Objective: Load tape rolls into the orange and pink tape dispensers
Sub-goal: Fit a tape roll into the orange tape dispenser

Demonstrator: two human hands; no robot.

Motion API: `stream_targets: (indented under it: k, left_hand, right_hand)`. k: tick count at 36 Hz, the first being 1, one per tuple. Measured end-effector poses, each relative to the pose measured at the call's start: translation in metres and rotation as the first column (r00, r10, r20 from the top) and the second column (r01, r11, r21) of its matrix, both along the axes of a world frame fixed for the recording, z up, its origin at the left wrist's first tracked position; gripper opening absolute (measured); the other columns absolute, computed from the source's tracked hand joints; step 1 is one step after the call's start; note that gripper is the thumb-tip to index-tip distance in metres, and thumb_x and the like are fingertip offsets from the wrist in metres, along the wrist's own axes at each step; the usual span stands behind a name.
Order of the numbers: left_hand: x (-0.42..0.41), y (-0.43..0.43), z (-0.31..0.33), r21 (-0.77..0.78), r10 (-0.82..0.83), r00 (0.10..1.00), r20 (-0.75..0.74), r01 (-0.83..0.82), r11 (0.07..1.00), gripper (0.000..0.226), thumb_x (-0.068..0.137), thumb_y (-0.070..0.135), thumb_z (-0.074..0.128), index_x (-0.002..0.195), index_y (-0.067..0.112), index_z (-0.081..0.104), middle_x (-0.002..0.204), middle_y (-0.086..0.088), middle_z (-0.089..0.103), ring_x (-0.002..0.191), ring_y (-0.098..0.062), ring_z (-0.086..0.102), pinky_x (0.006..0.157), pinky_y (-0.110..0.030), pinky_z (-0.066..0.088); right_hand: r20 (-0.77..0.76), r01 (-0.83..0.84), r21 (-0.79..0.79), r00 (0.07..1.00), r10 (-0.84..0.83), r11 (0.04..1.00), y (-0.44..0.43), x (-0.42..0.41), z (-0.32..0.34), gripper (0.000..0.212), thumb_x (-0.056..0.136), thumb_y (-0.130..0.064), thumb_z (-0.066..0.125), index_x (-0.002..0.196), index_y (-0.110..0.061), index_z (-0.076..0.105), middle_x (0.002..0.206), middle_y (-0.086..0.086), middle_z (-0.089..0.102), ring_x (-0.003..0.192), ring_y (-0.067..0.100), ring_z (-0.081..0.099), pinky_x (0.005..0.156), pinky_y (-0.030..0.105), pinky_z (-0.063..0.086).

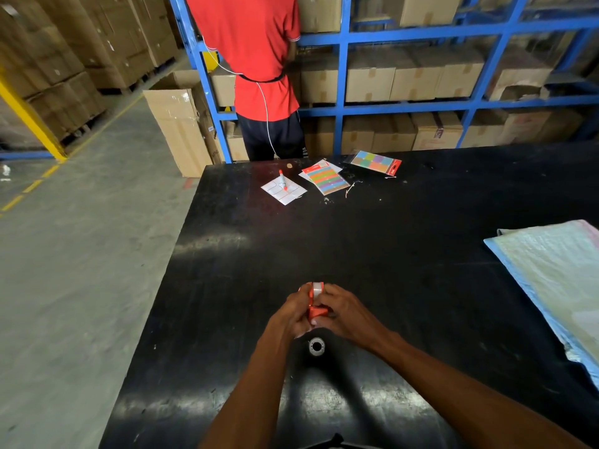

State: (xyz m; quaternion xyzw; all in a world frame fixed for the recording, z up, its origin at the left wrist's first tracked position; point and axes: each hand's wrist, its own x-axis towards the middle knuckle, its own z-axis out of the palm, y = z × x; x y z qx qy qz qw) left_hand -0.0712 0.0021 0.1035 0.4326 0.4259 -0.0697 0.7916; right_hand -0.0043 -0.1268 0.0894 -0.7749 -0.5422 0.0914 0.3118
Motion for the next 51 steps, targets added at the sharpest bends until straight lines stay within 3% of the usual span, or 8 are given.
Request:
stream_targets:
  k: [6,9,15,21,25,35,44,51]
  left_hand:
    - [-0.002,0.0,-0.003,-0.016,-0.044,0.993,0.105,0.046,0.999,0.056,0.094,0.057,0.044,0.099,0.008,0.07,0.082,-0.012,0.07,0.065,-0.02,0.067,0.059,-0.031,0.053]
    - [-0.001,0.004,0.0,0.033,-0.006,0.989,0.144,0.001,0.999,0.064,0.096,0.053,0.044,0.12,-0.004,0.061,0.097,-0.02,0.066,0.074,-0.023,0.066,0.066,-0.033,0.055]
    - [0.002,0.009,0.003,0.069,0.006,0.993,0.117,-0.014,0.997,0.063,0.097,0.054,0.039,0.122,-0.001,0.055,0.085,-0.015,0.066,0.067,-0.02,0.066,0.063,-0.032,0.058]
    - [-0.001,0.01,0.0,0.105,-0.089,0.99,0.113,0.077,0.992,0.061,0.099,0.053,0.033,0.121,0.0,0.056,0.091,-0.017,0.068,0.075,-0.022,0.066,0.076,-0.036,0.056]
    - [-0.004,0.009,0.002,0.093,-0.098,0.989,0.109,0.088,0.992,0.058,0.101,0.049,0.031,0.119,0.002,0.059,0.097,-0.018,0.07,0.081,-0.025,0.067,0.078,-0.038,0.057]
    - [-0.001,0.014,-0.003,0.094,-0.057,0.991,0.12,0.046,0.995,0.062,0.1,0.049,0.032,0.119,-0.003,0.059,0.104,-0.022,0.065,0.095,-0.032,0.06,0.098,-0.047,0.049]
    - [0.004,0.009,-0.01,-0.034,0.176,0.968,0.18,-0.173,0.984,0.043,0.094,0.045,0.051,0.093,0.004,0.065,0.076,-0.013,0.066,0.061,-0.02,0.064,0.055,-0.029,0.055]
    - [0.022,0.006,-0.011,-0.191,0.416,0.892,0.179,-0.383,0.904,0.048,0.097,0.043,0.039,0.085,0.005,0.067,0.07,-0.012,0.066,0.061,-0.022,0.066,0.063,-0.034,0.056]
  right_hand:
    - [0.012,0.121,0.013,0.993,-0.121,0.993,0.003,-0.007,0.001,0.014,0.072,-0.027,0.073,0.079,-0.024,0.062,0.093,-0.014,0.059,0.085,0.003,0.051,0.078,0.035,0.041]
    - [-0.016,0.161,0.081,0.987,-0.16,0.984,0.002,-0.011,0.0,0.013,0.077,-0.026,0.074,0.086,-0.025,0.066,0.092,-0.017,0.054,0.085,0.006,0.052,0.075,0.032,0.042]
    - [-0.343,0.269,0.259,0.924,-0.172,0.928,-0.004,-0.014,0.0,0.026,0.078,-0.016,0.083,0.102,-0.015,0.074,0.097,-0.002,0.061,0.086,0.014,0.064,0.071,0.021,0.054]
    - [-0.244,0.179,0.211,0.962,-0.126,0.961,-0.009,-0.01,0.007,0.021,0.077,-0.029,0.077,0.093,-0.015,0.075,0.086,-0.011,0.056,0.074,0.008,0.058,0.066,0.023,0.05]
    - [-0.209,0.138,0.163,0.973,-0.103,0.977,-0.01,-0.003,0.011,0.018,0.075,-0.014,0.081,0.091,-0.017,0.074,0.085,-0.002,0.057,0.072,0.012,0.058,0.065,0.029,0.049]
    - [-0.252,0.138,0.184,0.964,-0.089,0.973,-0.004,-0.002,0.013,0.017,0.076,-0.015,0.083,0.091,-0.016,0.075,0.085,-0.004,0.058,0.075,0.013,0.061,0.065,0.021,0.049]
    - [-0.287,0.151,0.193,0.954,-0.092,0.97,0.002,-0.005,0.016,0.014,0.077,-0.016,0.082,0.089,-0.017,0.075,0.084,-0.016,0.055,0.074,0.008,0.059,0.065,0.017,0.046]
    - [-0.288,0.181,0.219,0.951,-0.114,0.959,0.005,0.0,0.024,0.019,0.077,-0.011,0.081,0.094,-0.017,0.077,0.086,-0.004,0.058,0.078,0.014,0.063,0.072,0.034,0.055]
